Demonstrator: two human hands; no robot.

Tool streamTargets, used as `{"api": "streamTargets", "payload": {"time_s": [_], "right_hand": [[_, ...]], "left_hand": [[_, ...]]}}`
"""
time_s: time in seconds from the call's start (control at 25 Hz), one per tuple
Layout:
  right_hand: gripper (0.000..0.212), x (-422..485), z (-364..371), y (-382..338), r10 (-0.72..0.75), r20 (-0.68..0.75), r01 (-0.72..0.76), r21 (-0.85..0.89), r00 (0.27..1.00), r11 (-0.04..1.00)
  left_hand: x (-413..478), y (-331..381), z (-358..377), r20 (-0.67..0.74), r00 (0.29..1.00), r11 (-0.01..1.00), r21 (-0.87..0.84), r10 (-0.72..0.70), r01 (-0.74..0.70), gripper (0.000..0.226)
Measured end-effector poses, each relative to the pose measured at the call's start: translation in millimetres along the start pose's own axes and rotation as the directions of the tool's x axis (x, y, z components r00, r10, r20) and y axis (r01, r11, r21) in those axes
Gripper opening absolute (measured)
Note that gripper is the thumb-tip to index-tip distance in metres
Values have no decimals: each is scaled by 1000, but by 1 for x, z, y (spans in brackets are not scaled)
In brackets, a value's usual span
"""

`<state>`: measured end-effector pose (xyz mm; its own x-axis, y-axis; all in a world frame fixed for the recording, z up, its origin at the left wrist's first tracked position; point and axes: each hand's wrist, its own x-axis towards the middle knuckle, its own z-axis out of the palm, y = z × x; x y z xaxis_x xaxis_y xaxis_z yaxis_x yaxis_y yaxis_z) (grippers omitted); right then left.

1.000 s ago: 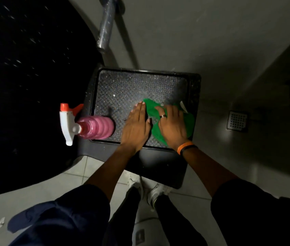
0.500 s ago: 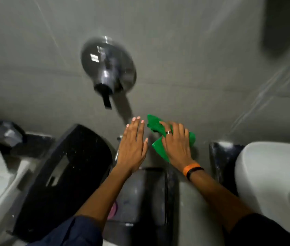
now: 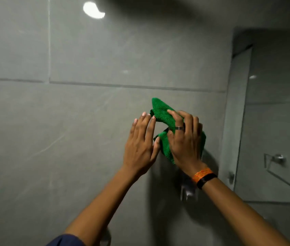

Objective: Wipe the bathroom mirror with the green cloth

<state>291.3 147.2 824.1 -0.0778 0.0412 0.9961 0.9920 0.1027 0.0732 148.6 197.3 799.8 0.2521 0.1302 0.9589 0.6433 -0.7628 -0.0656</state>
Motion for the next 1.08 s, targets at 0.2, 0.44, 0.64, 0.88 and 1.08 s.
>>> {"api": "streamTargets", "payload": {"time_s": [0.2,0.44,0.64,0.88,1.08], "right_hand": [[52,102,-10,70,-54,-229,12,-182,972,983],[65,206,-5,163,18,-165,-75,-346,986,935],[76,207,16,211,-52,109,86,-336,993,938],[73,194,15,226,-136,52,145,-286,989,947],[73,206,12,245,-99,3,98,-198,995,975]], "left_hand": [[111,11,20,-173,974,988,-13,148,-152,59],[170,30,51,-198,964,982,-37,177,-188,59],[187,33,86,-138,968,978,17,210,-210,60],[225,56,108,-116,955,958,119,273,-260,66],[243,72,118,-103,956,951,175,276,-256,69]]}}
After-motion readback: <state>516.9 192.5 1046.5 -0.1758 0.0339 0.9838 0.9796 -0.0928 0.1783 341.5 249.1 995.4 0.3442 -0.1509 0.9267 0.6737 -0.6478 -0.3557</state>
